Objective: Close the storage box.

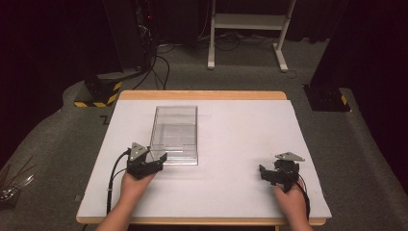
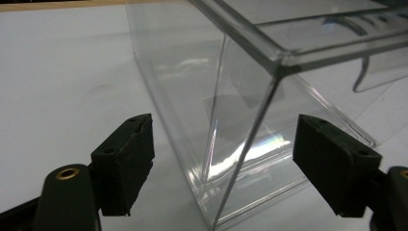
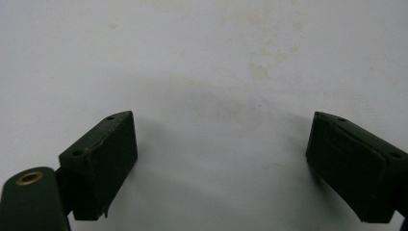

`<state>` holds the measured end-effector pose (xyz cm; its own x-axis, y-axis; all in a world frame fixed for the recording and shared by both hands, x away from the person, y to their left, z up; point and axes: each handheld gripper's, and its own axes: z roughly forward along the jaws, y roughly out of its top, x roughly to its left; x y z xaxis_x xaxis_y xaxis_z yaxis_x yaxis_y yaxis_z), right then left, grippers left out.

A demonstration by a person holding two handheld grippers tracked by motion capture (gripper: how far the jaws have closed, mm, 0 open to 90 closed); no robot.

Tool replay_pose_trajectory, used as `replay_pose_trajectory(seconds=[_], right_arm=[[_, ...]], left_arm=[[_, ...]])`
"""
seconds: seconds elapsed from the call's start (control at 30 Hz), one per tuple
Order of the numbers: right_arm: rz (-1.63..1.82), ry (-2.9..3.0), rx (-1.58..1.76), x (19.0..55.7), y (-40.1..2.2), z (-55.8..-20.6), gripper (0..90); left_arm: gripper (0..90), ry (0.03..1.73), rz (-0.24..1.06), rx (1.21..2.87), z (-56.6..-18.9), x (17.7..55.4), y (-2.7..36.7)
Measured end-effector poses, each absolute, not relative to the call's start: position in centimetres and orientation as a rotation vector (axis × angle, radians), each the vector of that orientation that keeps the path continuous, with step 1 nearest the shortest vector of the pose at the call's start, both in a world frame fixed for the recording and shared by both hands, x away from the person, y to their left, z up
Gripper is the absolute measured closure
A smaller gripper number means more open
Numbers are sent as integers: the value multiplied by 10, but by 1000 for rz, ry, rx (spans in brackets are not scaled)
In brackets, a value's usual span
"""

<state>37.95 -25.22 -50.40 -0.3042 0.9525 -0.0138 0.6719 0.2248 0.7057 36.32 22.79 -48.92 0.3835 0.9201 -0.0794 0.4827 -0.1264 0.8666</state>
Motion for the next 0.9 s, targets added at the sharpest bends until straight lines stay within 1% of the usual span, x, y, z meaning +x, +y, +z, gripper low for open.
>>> replay_pose_trajectory(seconds=[0.23,0.47,0.53,0.7,0.73,0.9], right_arm=[[837,2056,1495,379,-252,-504,105],[837,2056,1495,379,-252,-504,105],[837,2056,1495,379,-252,-504,105],[836,2055,1498,379,-252,-504,105],[836,2055,1497,379,-252,-504,105],[836,2056,1495,379,-252,-504,105]], left_arm=[[218,1219,601,1758,-489,353,237],[217,1231,575,1782,-493,340,258],[217,1240,567,1802,-498,333,271],[217,1277,578,1823,-502,323,290],[217,1308,587,1826,-503,318,300],[206,1357,629,1879,-504,312,315]])
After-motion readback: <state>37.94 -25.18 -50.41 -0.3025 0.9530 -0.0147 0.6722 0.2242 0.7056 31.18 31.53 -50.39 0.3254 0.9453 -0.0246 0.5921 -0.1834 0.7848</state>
